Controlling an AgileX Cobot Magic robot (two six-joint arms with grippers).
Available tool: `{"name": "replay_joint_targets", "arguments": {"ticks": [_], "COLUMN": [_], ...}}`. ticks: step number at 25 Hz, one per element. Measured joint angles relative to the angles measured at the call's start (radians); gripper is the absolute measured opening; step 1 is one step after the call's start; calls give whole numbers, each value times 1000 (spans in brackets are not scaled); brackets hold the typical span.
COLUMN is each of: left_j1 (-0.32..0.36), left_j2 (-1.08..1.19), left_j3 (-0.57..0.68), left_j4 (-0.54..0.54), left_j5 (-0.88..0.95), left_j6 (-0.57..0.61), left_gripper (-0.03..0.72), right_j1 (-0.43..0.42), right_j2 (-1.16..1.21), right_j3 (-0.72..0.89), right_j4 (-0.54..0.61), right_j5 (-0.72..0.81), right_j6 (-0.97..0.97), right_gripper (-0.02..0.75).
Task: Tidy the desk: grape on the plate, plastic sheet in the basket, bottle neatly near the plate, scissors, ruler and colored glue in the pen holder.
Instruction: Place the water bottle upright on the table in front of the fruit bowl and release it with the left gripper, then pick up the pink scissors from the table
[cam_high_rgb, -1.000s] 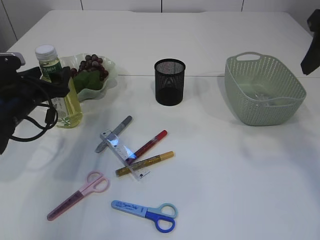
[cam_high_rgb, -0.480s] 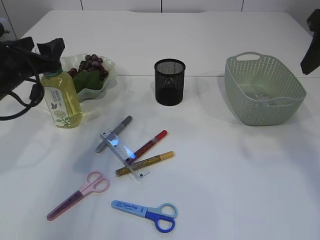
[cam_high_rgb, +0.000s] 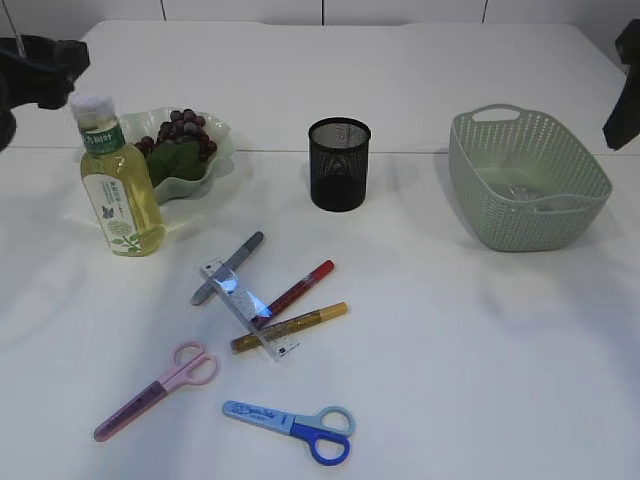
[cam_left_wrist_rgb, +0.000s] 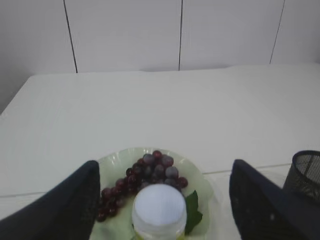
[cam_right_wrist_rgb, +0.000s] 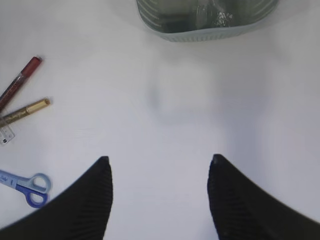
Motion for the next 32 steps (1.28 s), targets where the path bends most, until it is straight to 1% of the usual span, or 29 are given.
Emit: {"name": "replay_joint_targets", "arguments": {"ticks": [4,6,8,11,13,17,21,24,26,27,32], "left_j1": [0,0,0,-10,-38,-124,-208,-255,-272,-278,-280], "left_j2": [-130,-181,-216,-237,-252,-265,-265,-265,-265,-265,-229], "left_j3": [2,2,2,2,2,-17,-68,-118,-151,-165,-210], "left_j4": [-21,-40,-48,-44,-24,-5,-5,-5,-5,-11,-65], "left_j5": [263,428,587,757,845,1012,1203,1333,1424,1462,1646], "left_j6": [0,-2,-4,-5,-5,-5,-5,2,4,9,94], "left_gripper": [585,585,582,577,575,568,536,526,520,533,484], "right_j1": [0,0,0,0,0,0,0,0,0,0,0], "right_j2": [0,0,0,0,0,0,0,0,0,0,0], "right_j3": [0,0,0,0,0,0,0,0,0,0,0], "right_j4": [-2,-2,-2,-2,-4,-4,-4,-4,-4,-4,-4], "right_j5": [0,0,0,0,0,0,0,0,0,0,0], "right_j6": [0,0,0,0,0,0,0,0,0,0,0], "right_gripper": [475,475,475,475,475,475,475,475,475,475,475]}}
